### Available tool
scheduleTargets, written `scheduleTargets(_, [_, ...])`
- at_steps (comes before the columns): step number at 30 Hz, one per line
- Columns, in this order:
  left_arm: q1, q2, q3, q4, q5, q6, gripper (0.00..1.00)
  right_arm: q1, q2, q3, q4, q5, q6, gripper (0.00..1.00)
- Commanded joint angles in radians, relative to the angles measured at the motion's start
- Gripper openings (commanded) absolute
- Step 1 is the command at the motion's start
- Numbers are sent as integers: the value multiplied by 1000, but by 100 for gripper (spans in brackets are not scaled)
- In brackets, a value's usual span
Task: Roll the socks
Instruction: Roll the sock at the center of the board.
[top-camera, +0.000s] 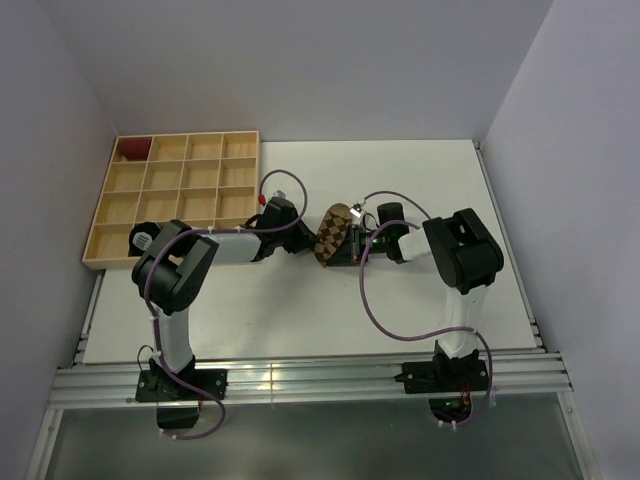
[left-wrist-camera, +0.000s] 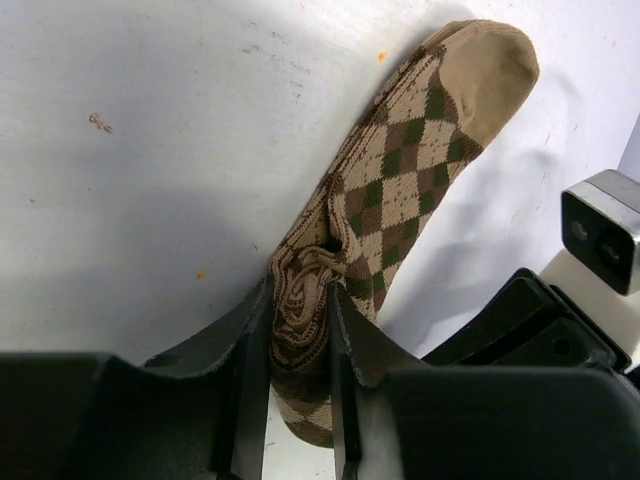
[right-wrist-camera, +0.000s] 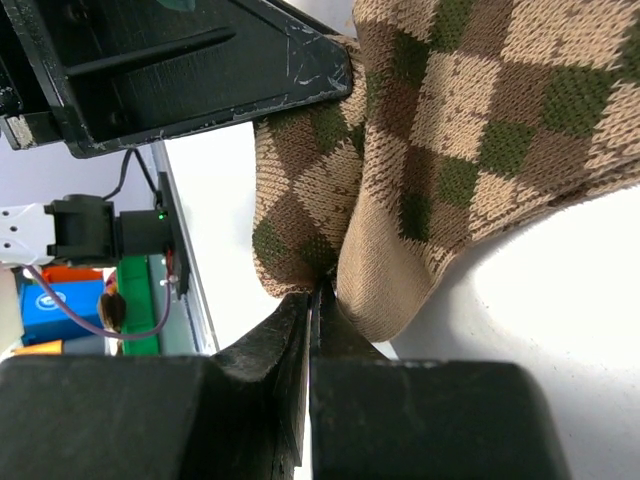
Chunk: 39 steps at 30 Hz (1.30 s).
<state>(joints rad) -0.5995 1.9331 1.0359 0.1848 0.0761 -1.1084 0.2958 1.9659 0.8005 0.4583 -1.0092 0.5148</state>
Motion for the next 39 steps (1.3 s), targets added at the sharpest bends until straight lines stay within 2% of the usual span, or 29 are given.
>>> scheduleTargets(1, [-8,38,1,-157,-53,61,9,5,-61,0,-75,81,-61,1])
scheduleTargets(3, [-10,27,9,-226,-56,81,0,22,-134,-18,-104,169,-116,14])
scheduleTargets(4, [-11,24,13,-249,-56,90,1,32,-165,-29,-113,202,-131,21])
scheduleTargets(5, [-10,21,19,-281,-65,100,0,42,-232,-41,-113,239,-160,31])
scheduleTargets(8, [-10,12,65,-411,-71,157,0,100,-370,-87,-127,433,-241,46])
scheduleTargets(11, [-11,10,110,-502,-73,189,0,215,-484,-130,-119,693,-364,53])
scheduleTargets(13, [-11,4,128,-528,-72,208,0,322,-530,-145,-106,861,-422,56])
scheduleTargets(17, [-11,4,144,-579,-72,249,0,451,-549,-161,-79,1056,-544,59])
scheduleTargets(23, [-8,50,203,-637,-45,308,0,620,-472,-149,-55,1262,-657,62])
scheduleTargets(30, [-8,63,240,-679,-52,349,0,749,-346,-78,-59,1403,-763,62])
scheduleTargets(39, [-8,76,250,-690,-32,371,0,819,-222,-26,-21,1575,-872,63])
